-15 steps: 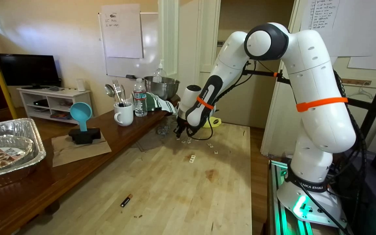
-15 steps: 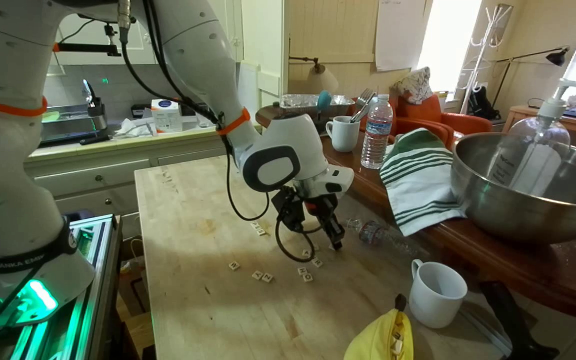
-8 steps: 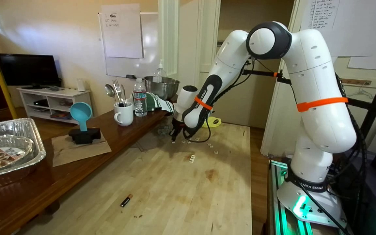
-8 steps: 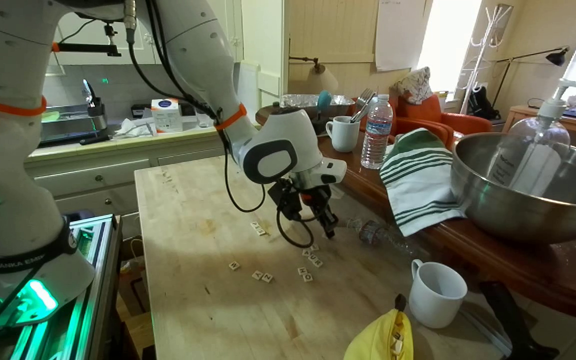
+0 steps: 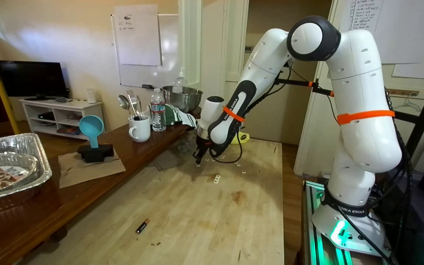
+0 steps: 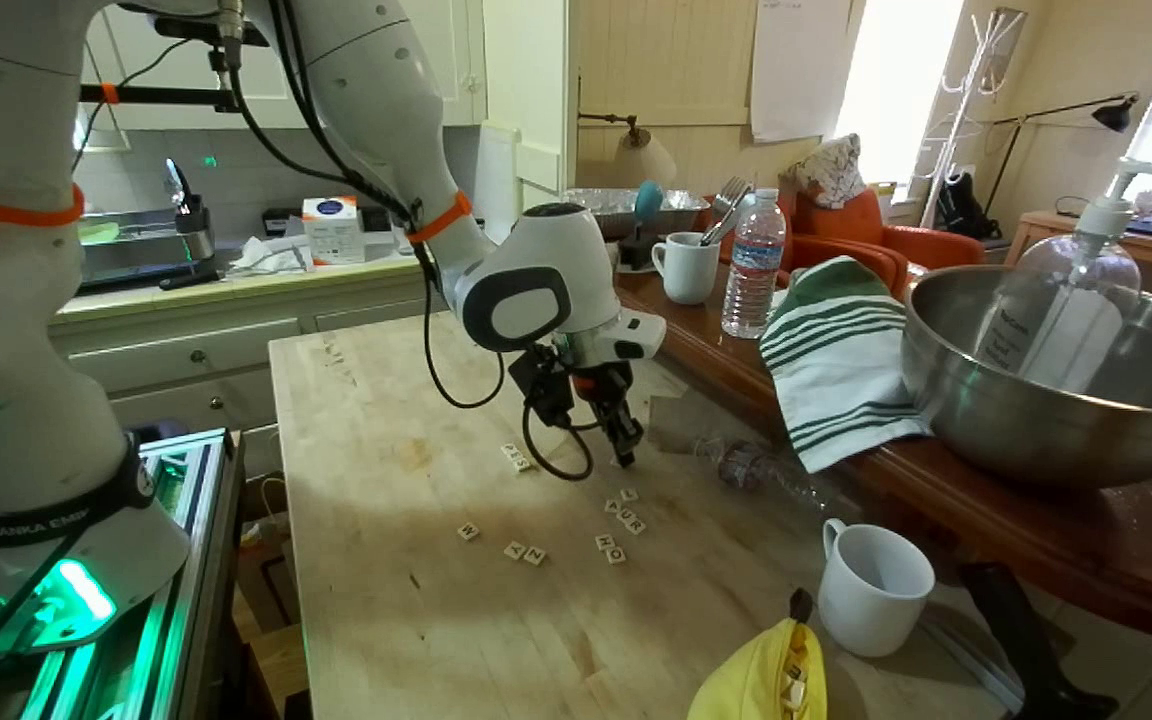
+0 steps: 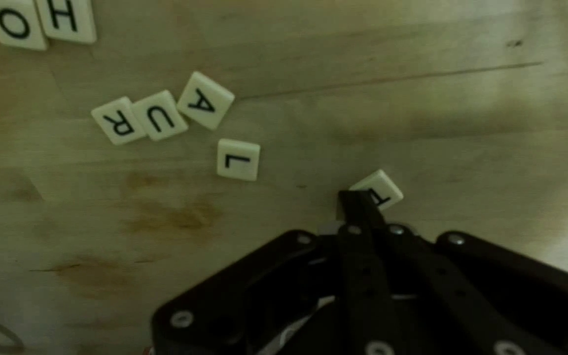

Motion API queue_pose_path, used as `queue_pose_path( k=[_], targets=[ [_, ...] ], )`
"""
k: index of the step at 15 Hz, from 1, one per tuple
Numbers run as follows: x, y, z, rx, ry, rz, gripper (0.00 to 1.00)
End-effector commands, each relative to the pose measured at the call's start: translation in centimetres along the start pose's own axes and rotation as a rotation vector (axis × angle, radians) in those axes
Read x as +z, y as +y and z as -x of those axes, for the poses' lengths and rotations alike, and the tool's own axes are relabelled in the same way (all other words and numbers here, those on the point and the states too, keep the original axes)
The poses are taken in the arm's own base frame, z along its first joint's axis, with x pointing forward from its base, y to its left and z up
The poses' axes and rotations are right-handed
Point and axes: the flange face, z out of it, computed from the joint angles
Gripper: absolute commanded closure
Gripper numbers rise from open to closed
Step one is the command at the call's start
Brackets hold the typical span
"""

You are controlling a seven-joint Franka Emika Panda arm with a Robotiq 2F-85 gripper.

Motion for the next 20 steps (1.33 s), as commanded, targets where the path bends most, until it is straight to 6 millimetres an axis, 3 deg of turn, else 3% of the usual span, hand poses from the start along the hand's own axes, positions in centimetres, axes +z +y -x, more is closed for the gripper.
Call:
queue_pose_path(
  k=[1,7,20],
  targets=[
    [1.2,-1.0,4.6,0.009,-0.112,-0.031,1.00],
    [0.8,-1.8,7.9,0.051,-0.158,-0.067,1.00],
    [-0.3,-0.9,11.2,0.167,-0.223,-0.093,1.00]
  ],
)
